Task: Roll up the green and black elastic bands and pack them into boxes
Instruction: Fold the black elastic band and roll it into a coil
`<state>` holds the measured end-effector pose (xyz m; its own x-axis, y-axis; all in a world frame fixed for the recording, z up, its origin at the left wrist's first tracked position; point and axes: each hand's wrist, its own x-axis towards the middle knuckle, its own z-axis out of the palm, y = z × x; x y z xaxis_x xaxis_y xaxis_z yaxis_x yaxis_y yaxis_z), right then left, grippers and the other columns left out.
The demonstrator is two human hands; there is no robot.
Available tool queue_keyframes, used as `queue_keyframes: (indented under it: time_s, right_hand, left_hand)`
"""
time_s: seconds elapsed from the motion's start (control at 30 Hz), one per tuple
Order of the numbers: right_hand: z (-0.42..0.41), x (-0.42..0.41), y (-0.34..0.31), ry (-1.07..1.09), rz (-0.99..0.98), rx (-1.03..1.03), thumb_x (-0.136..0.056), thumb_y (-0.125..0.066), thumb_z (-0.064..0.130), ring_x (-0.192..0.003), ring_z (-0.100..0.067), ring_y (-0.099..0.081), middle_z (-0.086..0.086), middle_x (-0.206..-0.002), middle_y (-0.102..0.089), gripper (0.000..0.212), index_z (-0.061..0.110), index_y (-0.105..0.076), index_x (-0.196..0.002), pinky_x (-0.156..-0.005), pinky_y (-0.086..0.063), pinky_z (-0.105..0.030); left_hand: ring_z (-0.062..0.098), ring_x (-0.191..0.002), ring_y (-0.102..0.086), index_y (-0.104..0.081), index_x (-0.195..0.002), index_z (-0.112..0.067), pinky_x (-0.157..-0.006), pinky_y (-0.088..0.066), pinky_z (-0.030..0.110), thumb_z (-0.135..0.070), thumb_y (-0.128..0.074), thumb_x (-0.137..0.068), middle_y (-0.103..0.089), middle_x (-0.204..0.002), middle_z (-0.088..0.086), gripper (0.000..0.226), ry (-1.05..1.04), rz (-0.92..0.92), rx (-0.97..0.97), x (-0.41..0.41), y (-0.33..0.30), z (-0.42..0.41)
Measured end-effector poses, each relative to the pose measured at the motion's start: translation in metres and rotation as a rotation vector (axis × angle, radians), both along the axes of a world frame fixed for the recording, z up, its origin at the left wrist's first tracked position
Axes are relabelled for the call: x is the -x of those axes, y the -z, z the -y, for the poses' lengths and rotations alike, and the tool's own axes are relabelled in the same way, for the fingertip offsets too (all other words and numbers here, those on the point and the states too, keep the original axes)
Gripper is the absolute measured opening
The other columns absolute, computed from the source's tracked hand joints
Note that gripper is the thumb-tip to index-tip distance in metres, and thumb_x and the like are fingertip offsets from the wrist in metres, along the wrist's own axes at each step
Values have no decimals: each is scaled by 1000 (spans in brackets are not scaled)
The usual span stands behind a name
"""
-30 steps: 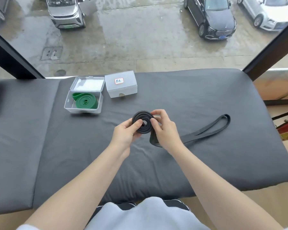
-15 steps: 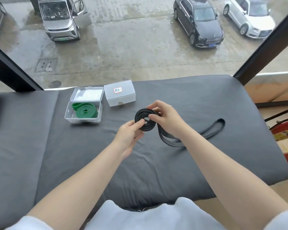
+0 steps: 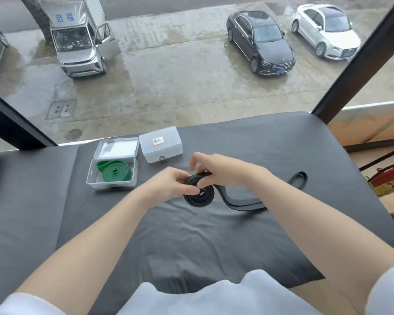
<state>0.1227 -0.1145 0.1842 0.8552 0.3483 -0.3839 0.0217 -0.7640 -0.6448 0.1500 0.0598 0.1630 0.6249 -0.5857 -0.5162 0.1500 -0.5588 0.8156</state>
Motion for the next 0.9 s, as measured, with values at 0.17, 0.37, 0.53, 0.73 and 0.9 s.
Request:
queue_keyframes:
  time_s: [0.17,0.37,0.53,0.73,0.9]
  right_hand:
    - [1,3,6,179,44,-123,-79,-71,24,-84,-18,-55,1,-100,-61,34,24,-43,-97,-71,-40,-23]
    - [-4,14,18,166,104,-178,-80,-71,14,-97,-19,-61,5,-115,-48,32,23,-54,-107,-87,-49,-30]
    - [-9,18,17,202,199,-186,-84,-68,17,-80,-13,-61,2,-98,-64,31,20,-57,-112,-81,-49,-29]
    - [-4,22,16,144,233,-99,-87,-64,16,-62,8,-45,1,-100,-51,45,36,-55,-127,-67,-34,-9]
    - [-9,33,16,431,92,-435,-86,-62,10,-65,-11,-62,7,-89,-58,28,36,-59,-96,-74,-49,-25]
  left_hand:
    - [11,-78,-64,-71,-92,-8,-71,-49,16,-2,-68,-79,-71,-84,6,15,-106,-1,119,0,0,-4]
    - [15,-78,-64,-75,-84,-22,-90,-50,41,-12,-74,-72,-75,-87,7,15,-197,107,108,4,7,-18]
    - [12,-82,-67,-73,-97,-17,-84,-52,30,-6,-70,-78,-74,-92,4,22,-317,90,223,13,6,-23]
    - [11,-82,-68,-72,-94,-19,-85,-52,26,-3,-69,-79,-75,-91,2,22,-381,60,296,15,5,-35]
    - [14,-85,-67,-72,-96,-16,-86,-53,29,-4,-69,-79,-75,-91,3,21,-311,62,261,12,1,-43]
